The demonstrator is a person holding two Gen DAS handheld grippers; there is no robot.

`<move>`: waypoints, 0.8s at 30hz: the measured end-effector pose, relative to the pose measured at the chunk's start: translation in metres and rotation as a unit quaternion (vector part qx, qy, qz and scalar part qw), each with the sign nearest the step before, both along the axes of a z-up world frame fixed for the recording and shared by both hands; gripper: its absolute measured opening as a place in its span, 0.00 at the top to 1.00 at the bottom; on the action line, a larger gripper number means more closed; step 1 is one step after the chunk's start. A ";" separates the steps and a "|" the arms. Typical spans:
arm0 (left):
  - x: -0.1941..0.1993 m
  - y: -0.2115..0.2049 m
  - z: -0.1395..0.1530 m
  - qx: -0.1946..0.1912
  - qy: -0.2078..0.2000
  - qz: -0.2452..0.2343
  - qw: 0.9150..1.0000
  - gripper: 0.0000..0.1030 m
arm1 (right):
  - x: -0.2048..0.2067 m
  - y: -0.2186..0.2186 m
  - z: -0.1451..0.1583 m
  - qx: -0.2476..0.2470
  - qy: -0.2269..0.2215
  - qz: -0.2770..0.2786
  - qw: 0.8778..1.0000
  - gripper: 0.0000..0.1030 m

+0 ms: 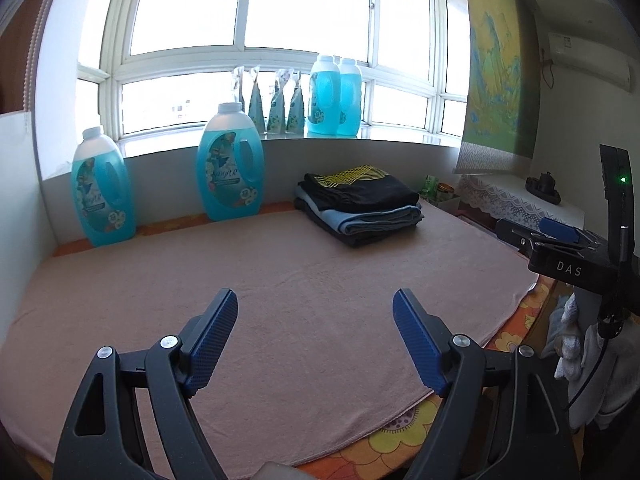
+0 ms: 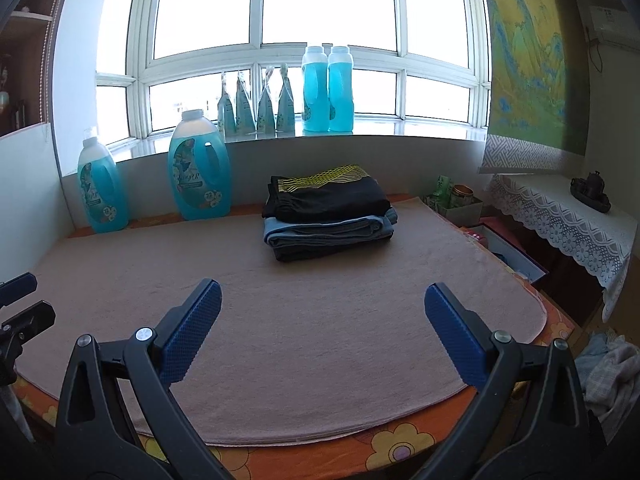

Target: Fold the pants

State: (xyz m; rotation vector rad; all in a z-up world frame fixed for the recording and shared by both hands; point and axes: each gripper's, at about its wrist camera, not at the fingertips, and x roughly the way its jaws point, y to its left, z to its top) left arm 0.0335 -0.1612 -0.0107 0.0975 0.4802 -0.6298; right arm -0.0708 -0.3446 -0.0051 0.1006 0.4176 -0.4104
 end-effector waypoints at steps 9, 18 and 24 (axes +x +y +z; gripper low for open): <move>-0.002 0.004 0.000 -0.003 -0.001 0.013 1.000 0.20 | -0.001 0.000 -0.001 -0.004 0.000 -0.003 1.000 0.00; 0.000 0.009 0.001 -0.010 0.003 0.025 1.000 0.16 | 0.002 0.003 0.002 -0.006 0.000 0.001 1.000 0.00; 0.002 0.010 -0.001 -0.009 0.010 0.026 1.000 0.15 | 0.004 0.006 0.005 -0.010 -0.003 0.003 1.000 0.00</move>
